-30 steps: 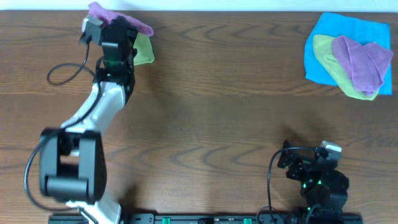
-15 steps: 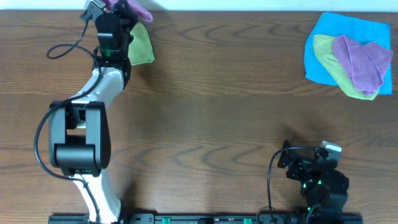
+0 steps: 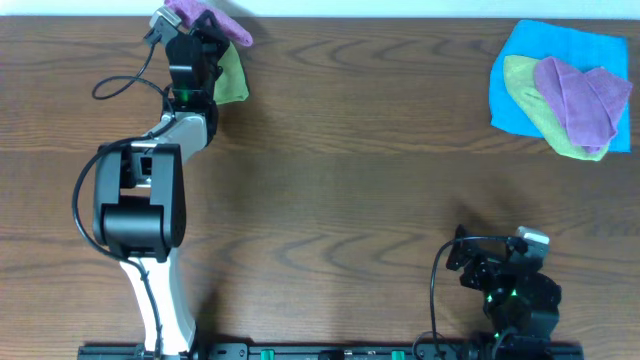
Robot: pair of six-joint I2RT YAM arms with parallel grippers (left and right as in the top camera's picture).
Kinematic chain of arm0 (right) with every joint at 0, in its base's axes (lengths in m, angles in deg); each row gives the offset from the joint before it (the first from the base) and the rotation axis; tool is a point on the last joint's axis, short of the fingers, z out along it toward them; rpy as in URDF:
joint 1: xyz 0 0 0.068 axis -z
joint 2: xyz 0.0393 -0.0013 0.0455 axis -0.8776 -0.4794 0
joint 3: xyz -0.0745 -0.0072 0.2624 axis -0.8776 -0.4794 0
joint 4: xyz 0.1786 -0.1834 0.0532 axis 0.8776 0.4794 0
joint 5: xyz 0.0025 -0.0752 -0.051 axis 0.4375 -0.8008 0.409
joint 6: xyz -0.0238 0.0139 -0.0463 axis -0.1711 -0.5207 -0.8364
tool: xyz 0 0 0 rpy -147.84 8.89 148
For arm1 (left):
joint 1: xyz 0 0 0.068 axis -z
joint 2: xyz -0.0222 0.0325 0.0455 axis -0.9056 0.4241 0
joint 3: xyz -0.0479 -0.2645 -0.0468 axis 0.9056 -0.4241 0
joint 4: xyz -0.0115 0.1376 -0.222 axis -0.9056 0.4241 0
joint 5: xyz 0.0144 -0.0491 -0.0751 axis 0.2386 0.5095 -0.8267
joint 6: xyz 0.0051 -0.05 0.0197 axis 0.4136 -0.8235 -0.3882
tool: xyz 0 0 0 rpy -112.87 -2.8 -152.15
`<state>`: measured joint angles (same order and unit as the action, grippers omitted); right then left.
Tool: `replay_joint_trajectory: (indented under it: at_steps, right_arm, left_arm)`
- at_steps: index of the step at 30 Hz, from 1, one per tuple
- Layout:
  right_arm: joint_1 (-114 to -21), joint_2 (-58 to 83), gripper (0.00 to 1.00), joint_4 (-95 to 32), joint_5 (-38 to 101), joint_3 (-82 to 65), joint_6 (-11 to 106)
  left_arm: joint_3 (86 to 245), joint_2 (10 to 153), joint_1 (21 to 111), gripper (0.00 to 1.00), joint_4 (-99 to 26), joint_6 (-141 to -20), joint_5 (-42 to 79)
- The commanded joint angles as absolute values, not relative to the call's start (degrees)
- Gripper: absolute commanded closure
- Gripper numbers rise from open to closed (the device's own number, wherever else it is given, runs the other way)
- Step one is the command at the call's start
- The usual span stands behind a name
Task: Fold the cloth
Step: 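Lower the purple square onto the yellow-green cloth with the left gripper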
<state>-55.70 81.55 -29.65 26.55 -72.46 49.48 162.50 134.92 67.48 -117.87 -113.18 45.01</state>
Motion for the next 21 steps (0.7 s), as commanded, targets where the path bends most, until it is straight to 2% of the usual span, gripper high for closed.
replay_joint_trajectory:
  at_steps: [1, 21]
  right_arm:
    - [-56.29, 82.07, 0.01, -29.70, 26.55, -73.20, 50.09]
    - [-56.29, 82.07, 0.01, -29.70, 26.57, -73.20, 50.09]
  left_arm:
    - [163.73, 136.67, 67.28, 0.94, -118.79, -112.18, 44.28]
    - [163.73, 139.82, 68.33, 0.94, -118.39, -112.59, 40.37]
